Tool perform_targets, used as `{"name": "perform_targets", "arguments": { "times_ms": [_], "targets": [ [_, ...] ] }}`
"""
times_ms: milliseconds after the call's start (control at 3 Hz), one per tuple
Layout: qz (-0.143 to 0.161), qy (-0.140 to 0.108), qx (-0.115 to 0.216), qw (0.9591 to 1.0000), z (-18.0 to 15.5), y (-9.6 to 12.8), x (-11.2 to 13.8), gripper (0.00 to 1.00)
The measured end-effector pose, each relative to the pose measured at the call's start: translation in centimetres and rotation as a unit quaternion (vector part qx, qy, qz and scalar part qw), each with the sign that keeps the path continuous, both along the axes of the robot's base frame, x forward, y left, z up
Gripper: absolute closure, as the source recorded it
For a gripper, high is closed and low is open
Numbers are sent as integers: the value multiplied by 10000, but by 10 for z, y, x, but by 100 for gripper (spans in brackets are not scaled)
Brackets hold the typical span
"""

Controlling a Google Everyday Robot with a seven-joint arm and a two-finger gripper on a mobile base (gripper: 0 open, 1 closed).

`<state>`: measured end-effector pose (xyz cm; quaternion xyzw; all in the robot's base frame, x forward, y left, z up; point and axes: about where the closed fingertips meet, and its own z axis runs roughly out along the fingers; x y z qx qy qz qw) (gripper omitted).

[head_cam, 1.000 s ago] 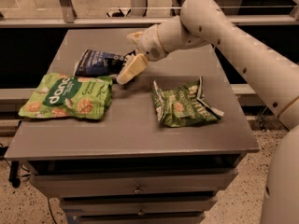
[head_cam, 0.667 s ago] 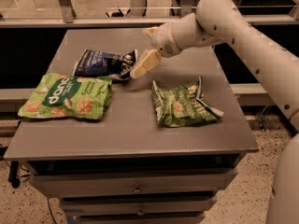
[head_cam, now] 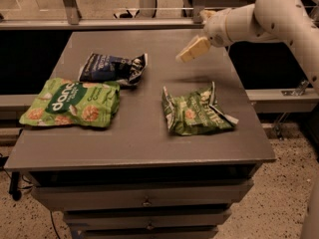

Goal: Move blue chip bag near green rice chip bag

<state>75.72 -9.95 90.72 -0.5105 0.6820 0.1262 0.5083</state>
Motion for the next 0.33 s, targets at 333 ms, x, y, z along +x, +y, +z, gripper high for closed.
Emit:
{"name": "perform_targets", "arguments": {
  "times_ms": [333],
  "targets": [
    [-49, -70, 30, 10000, 3, 1, 5, 0]
  ]
}}
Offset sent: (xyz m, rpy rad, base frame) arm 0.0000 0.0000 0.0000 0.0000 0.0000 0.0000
